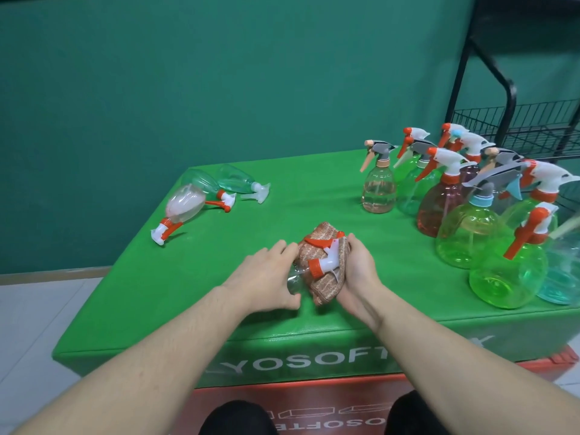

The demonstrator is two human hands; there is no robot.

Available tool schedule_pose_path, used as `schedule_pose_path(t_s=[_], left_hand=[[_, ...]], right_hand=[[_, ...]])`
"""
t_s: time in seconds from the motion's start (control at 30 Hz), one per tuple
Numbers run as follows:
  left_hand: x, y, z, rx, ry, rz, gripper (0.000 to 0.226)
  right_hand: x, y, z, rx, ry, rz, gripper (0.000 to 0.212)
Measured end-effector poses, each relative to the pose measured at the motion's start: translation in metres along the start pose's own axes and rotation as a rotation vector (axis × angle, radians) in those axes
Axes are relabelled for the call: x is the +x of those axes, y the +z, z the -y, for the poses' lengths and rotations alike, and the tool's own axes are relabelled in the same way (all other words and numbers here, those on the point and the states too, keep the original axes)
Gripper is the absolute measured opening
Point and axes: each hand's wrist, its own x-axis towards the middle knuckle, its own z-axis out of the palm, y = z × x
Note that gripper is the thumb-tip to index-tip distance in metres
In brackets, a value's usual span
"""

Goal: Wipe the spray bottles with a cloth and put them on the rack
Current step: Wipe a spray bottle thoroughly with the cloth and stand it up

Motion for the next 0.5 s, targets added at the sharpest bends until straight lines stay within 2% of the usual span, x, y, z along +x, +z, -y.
schedule_pose_path(t_s=[0.17,0.3,0.37,0.43,0.5], left_hand=[[0.01,0.0,-0.001,0.014,-0.026,0.029,0.062],[0.017,-0.001,-0.003,0.004,-0.094,0.036,0.061],[0.02,-0.002,-0.004,-0.024,-0.121,0.049,0.062],[0.022,-0.003,-0.004,-0.05,-0.143,0.061,0.063],[0.022,-0.004,-0.004,-0.082,-0.175,0.051,0.064]], right_hand=[[0.014,0.001,0.001,-0.084,-0.016,-0.068,0.06],[0.018,0.002,-0.004,-0.295,-0.191,-0.11,0.032],[0.015,0.002,-0.009,-0.417,-0.245,-0.102,0.026],[0.012,-0.001,-0.014,-0.518,-0.297,-0.095,0.027],[0.004,-0.002,-0.019,-0.655,-0.343,-0.095,0.039]])
